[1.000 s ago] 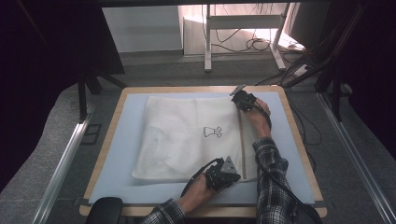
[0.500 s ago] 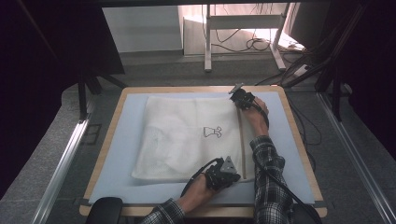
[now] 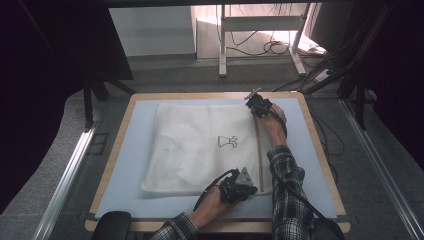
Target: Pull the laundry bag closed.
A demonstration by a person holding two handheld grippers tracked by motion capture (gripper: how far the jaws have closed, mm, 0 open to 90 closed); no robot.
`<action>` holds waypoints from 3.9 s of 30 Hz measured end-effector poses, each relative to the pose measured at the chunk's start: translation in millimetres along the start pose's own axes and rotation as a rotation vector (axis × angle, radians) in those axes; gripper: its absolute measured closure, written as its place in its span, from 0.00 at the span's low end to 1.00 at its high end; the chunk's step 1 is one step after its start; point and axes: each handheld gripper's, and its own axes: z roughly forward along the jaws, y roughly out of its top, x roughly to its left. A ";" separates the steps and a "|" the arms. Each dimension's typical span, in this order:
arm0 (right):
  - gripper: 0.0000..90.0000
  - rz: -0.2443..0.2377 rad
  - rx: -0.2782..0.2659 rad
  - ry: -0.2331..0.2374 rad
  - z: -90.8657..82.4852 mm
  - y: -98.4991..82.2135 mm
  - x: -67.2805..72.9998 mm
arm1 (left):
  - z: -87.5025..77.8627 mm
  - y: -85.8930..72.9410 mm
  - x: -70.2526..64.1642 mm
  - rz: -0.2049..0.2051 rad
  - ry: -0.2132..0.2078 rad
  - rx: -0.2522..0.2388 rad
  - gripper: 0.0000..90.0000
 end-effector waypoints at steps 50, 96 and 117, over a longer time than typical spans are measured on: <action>0.50 0.206 -0.149 0.167 -36.3 -26.4 -3.8 | -1.5 6.1 -5.8 0.068 0.007 -0.019 0.25; 0.04 0.293 -0.159 0.330 -74.9 -31.9 19.2 | -33.3 -6.7 -5.4 0.120 0.023 0.016 0.03; 0.00 0.234 -0.179 0.380 -105.0 -37.6 32.4 | -55.1 -14.2 6.4 0.095 0.038 -0.004 0.02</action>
